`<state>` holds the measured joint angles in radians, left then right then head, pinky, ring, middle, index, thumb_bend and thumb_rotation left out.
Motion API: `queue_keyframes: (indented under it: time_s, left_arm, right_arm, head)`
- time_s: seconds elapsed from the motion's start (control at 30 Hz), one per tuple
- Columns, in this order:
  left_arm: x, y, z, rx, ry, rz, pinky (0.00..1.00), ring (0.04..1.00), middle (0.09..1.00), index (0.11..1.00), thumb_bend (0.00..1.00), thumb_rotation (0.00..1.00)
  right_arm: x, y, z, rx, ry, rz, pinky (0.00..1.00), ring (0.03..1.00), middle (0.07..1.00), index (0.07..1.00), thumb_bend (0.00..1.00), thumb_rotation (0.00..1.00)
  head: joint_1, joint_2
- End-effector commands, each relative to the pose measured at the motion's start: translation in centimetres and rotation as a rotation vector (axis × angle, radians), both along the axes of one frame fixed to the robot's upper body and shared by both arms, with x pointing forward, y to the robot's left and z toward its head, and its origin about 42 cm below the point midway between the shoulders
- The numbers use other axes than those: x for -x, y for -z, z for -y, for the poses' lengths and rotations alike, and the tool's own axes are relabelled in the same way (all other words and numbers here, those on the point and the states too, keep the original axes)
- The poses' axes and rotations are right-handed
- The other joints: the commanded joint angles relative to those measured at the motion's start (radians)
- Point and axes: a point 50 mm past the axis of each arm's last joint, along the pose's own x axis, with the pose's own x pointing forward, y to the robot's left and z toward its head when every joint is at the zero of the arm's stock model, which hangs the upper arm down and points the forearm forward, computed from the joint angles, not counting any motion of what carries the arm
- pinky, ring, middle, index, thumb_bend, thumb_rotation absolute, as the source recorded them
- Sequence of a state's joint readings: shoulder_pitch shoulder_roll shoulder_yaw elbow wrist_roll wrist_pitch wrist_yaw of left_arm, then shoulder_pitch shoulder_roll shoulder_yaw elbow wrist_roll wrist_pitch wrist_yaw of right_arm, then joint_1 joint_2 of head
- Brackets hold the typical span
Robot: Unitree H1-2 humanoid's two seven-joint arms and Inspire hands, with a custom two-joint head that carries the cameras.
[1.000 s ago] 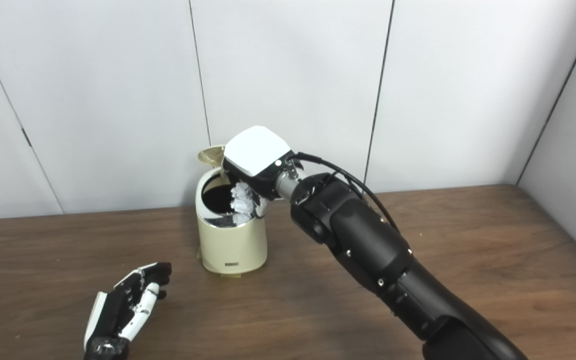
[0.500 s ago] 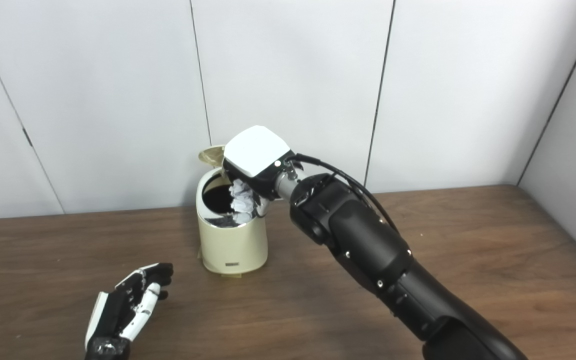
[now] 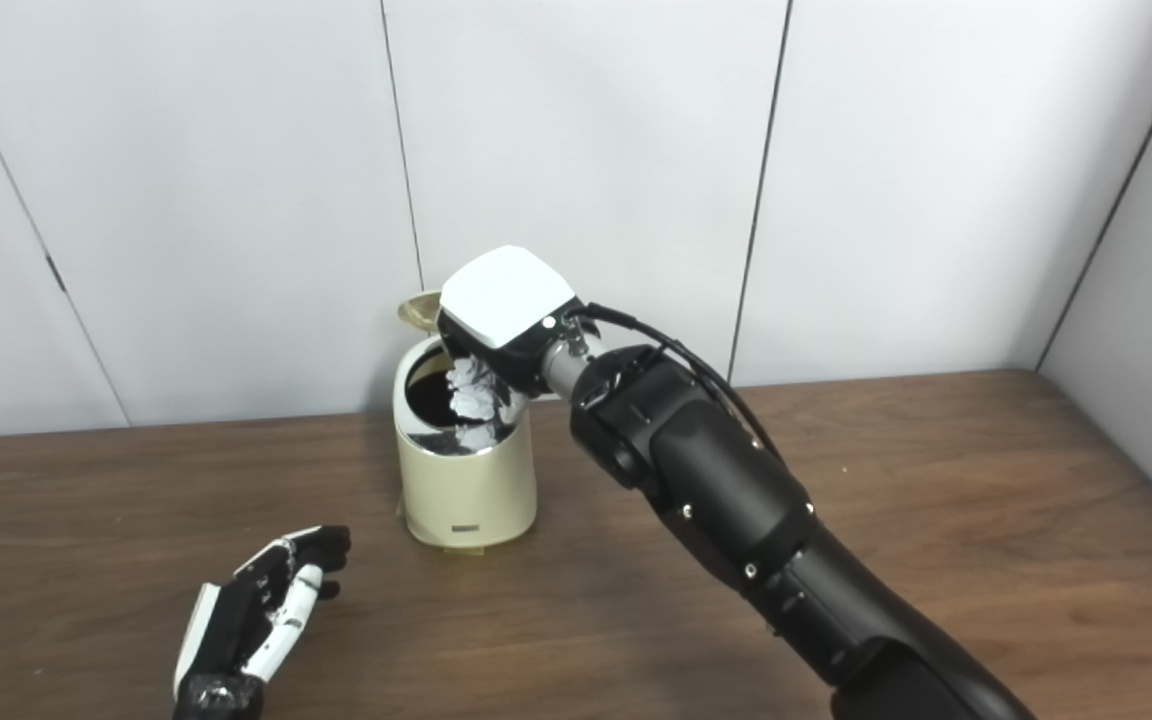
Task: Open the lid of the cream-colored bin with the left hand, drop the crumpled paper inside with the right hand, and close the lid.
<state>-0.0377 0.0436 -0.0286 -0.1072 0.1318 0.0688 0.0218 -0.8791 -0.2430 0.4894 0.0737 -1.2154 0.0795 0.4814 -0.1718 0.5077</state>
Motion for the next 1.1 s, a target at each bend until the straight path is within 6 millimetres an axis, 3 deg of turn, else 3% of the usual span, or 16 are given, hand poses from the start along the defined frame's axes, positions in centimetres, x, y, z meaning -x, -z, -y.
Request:
queue_keyframes:
  time_s: [0.0, 0.07, 0.2, 0.7, 0.73, 0.87, 0.9, 0.93, 0.97, 1.07]
  left_arm:
    - [-0.8, -1.4, 0.3, -0.008, 0.017, 0.062, 0.70, 0.760, 0.747, 0.730, 0.19, 0.56]
    - [-0.8, -1.4, 0.3, -0.007, 0.018, 0.063, 0.70, 0.758, 0.746, 0.729, 0.19, 0.55]
    - [-0.8, -1.4, 0.4, -0.002, 0.022, 0.061, 0.70, 0.756, 0.747, 0.731, 0.20, 0.55]
    - [-0.9, -1.3, 0.4, -0.013, 0.026, 0.063, 0.69, 0.755, 0.743, 0.729, 0.20, 0.54]
    - [-0.9, -1.3, 0.4, -0.012, 0.025, 0.062, 0.70, 0.755, 0.742, 0.728, 0.20, 0.54]
    - [-0.9, -1.3, 0.4, -0.011, 0.026, 0.058, 0.70, 0.760, 0.747, 0.732, 0.20, 0.54]
    - [-0.9, -1.4, 0.4, -0.010, 0.027, 0.057, 0.70, 0.762, 0.750, 0.734, 0.20, 0.54]
    - [-0.9, -1.4, 0.4, -0.010, 0.027, 0.057, 0.70, 0.762, 0.750, 0.734, 0.20, 0.54]
    - [-0.9, -1.4, 0.4, -0.010, 0.027, 0.056, 0.70, 0.762, 0.751, 0.735, 0.20, 0.55]
    - [-0.9, -1.3, 0.4, -0.010, 0.027, 0.057, 0.70, 0.762, 0.751, 0.735, 0.20, 0.54]
  right_arm:
    - [-0.1, -3.9, -0.2, -0.042, 0.019, 0.085, 0.20, 0.271, 0.408, 0.526, 0.52, 0.01]
    - [-0.2, -4.0, -0.2, -0.040, 0.027, 0.078, 0.18, 0.249, 0.454, 0.492, 0.53, 0.01]
    - [-0.4, -4.4, -0.2, -0.027, 0.046, 0.076, 0.17, 0.243, 0.402, 0.521, 0.52, 0.01]
    - [-0.6, -4.9, -0.3, -0.027, 0.068, 0.095, 0.18, 0.252, 0.409, 0.518, 0.52, 0.01]
    - [-0.5, -5.0, -0.3, -0.026, 0.074, 0.100, 0.18, 0.263, 0.381, 0.498, 0.52, 0.08]
    - [-0.4, -5.1, -0.5, -0.028, 0.115, 0.111, 0.17, 0.250, 0.337, 0.482, 0.52, 0.15]
    - [-0.5, -5.0, -0.5, -0.028, 0.120, 0.113, 0.17, 0.245, 0.331, 0.477, 0.76, 0.25]
    - [-0.5, -4.9, -0.5, -0.024, 0.125, 0.114, 0.17, 0.249, 0.338, 0.484, 0.88, 0.30]
    - [-0.5, -4.9, -0.5, -0.017, 0.131, 0.114, 0.18, 0.257, 0.353, 0.504, 0.95, 0.34]
    - [-0.4, -4.7, -0.5, -0.008, 0.136, 0.119, 0.22, 0.315, 0.434, 0.562, 1.00, 0.37]
  head:
    - [-0.002, 0.003]
    - [-0.002, 0.003]
    - [-0.003, 0.004]
    - [-0.003, 0.005]
    - [-0.003, 0.005]
    - [-0.004, 0.006]
    - [-0.004, 0.006]
    - [-0.004, 0.006]
    - [-0.004, 0.005]
    - [-0.004, 0.006]
